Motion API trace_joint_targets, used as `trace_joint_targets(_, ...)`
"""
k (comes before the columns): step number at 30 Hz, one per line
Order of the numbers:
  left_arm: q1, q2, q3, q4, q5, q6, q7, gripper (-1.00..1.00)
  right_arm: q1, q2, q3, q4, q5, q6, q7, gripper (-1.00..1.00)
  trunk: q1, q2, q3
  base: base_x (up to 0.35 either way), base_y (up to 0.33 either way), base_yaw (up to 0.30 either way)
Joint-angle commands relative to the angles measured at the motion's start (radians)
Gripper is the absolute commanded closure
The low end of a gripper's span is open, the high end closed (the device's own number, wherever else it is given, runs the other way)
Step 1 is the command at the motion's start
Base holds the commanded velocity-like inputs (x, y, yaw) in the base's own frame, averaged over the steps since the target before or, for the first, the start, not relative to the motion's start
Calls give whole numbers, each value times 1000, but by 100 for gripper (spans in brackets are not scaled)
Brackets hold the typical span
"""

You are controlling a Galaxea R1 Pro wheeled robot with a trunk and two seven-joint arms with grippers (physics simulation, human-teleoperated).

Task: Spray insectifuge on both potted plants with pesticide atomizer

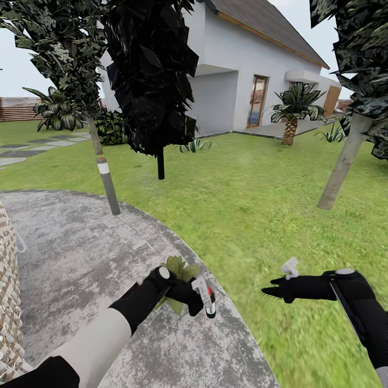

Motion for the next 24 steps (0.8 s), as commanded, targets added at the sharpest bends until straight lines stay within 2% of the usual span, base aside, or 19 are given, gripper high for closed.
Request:
trace_joint_targets(1,0,0,-16,-2,-2,10,-5,100,-1,1,1,-1,9,6,9,100,0,0,-1,0,0,0)
trace_joint_targets(4,0,0,-72,-2,-2,10,-5,100,-1,0,5,-1,8,6,10,100,0,0,-1,0,0,0)
trace_joint_targets(6,0,0,-90,-2,-2,10,-5,100,-1,2,6,-1,6,6,9,100,0,0,-1,0,0,0)
trace_joint_targets(7,0,0,-98,-2,-2,10,-5,100,-1,12,8,-2,6,4,8,100,0,0,-1,0,0,0)
trace_joint_targets(8,0,0,-100,-1,-2,11,-5,100,-1,25,10,-1,5,4,8,100,0,0,-1,0,0,0)
trace_joint_targets(10,0,0,-102,-1,-2,10,-5,100,-1,71,17,-1,6,3,7,100,0,0,-1,0,0,0)
trace_joint_targets(12,0,2,-104,0,-2,10,-5,100,-1,143,23,-1,12,2,7,100,0,0,-1,0,0,0)
trace_joint_targets(14,0,4,-105,1,-2,10,-5,100,-1,167,25,-1,13,2,7,100,0,0,-1,0,0,0)
trace_joint_targets(21,0,19,-103,3,-3,11,-5,100,-1,185,30,-1,14,0,8,100,0,0,-1,0,0,0)
trace_joint_targets(24,0,20,-101,3,-3,13,-5,100,-1,186,67,-1,14,-1,8,100,0,0,-1,0,0,0)
